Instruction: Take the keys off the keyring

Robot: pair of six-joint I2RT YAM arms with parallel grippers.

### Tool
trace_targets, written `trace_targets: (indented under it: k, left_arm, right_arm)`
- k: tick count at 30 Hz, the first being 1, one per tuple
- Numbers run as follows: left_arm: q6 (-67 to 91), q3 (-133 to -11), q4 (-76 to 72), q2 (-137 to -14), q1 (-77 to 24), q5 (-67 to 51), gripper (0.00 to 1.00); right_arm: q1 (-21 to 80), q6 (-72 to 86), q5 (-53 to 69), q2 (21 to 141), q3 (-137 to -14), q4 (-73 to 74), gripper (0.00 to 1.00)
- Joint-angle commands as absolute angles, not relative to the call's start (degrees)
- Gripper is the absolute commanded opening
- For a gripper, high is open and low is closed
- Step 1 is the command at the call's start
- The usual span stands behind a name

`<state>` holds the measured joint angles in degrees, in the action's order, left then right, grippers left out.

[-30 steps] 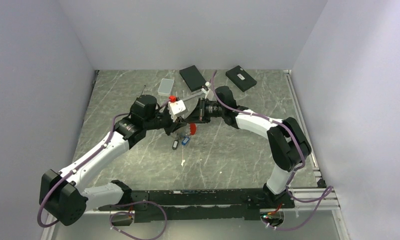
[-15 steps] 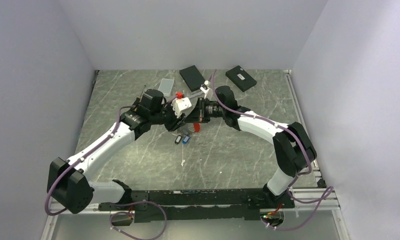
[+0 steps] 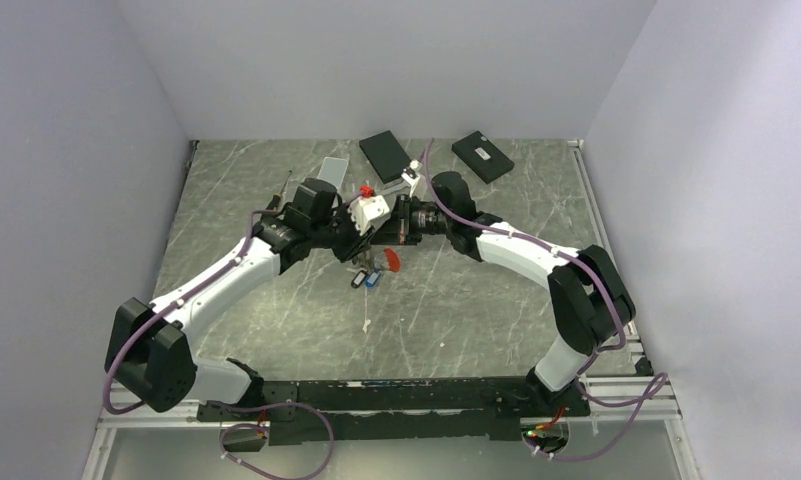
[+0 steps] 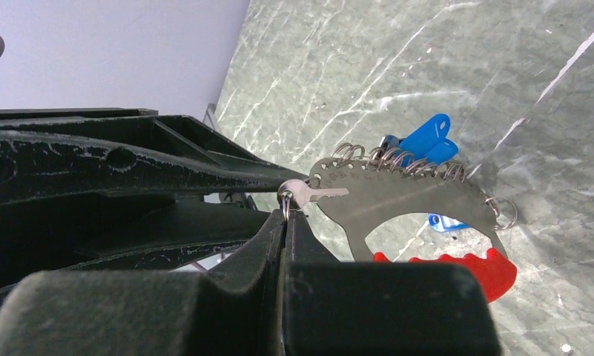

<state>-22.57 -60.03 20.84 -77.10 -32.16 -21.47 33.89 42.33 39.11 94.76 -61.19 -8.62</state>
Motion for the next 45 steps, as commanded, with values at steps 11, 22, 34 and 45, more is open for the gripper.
trace_targets:
  k: [11,22,34,45]
  left_arm:
    - [-22.9,-62.1,19.6,-75.6,-32.1,-22.6,0.0]
    - [-21.5,-56.3,9.1,-70.4,-32.0,-27.5,0.0]
    - [-20.0,-52.4,4.3,-69.3,-32.0,-28.8,0.0]
    - [-18.5,-53.4,12.6,-67.6,-24.2,-34.0,0.0]
  right_arm:
    - [33.6,40.9,38.2,93.4,-62.9,-8.1,0.0]
    - [33.6,42.3,39.9,96.6,-62.9,-9.6,0.0]
    - [34.2,44.1,42.6,98.8,-63.2,-11.8,0.0]
    - [32.8,42.6,41.6,96.2,-63.1,-11.2,0.0]
